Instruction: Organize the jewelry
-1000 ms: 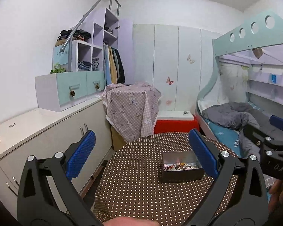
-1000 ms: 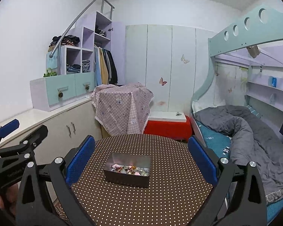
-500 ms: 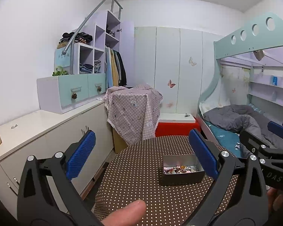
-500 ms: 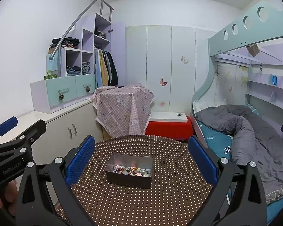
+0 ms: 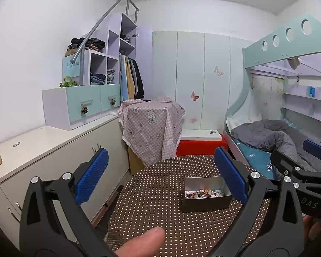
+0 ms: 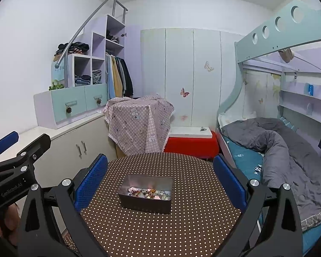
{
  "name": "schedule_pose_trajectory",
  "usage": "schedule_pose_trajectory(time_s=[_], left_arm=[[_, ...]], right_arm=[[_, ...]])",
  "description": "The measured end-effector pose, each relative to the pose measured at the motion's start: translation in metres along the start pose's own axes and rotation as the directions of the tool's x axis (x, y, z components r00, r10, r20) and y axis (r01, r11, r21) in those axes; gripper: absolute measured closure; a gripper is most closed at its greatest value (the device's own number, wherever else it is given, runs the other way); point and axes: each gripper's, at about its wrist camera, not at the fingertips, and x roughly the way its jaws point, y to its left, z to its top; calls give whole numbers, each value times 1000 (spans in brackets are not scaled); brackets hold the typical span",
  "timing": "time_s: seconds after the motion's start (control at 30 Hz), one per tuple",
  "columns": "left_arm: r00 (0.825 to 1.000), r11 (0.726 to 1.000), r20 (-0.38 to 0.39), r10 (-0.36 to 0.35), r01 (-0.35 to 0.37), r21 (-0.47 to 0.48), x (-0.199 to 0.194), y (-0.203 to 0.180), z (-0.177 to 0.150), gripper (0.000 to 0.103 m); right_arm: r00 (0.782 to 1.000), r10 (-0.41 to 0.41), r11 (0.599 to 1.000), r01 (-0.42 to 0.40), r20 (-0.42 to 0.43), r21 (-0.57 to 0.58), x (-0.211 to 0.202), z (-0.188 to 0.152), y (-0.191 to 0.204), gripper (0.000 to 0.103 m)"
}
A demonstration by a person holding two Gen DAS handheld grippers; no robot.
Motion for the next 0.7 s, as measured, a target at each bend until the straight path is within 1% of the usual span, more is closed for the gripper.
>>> schedule_pose_trajectory(time_s=[0.7], left_arm=[[1000, 1000, 3, -4, 4, 6, 0, -2, 2, 6]], right_arm=[[1000, -3, 1000, 3, 2, -4, 0, 1, 1, 8]])
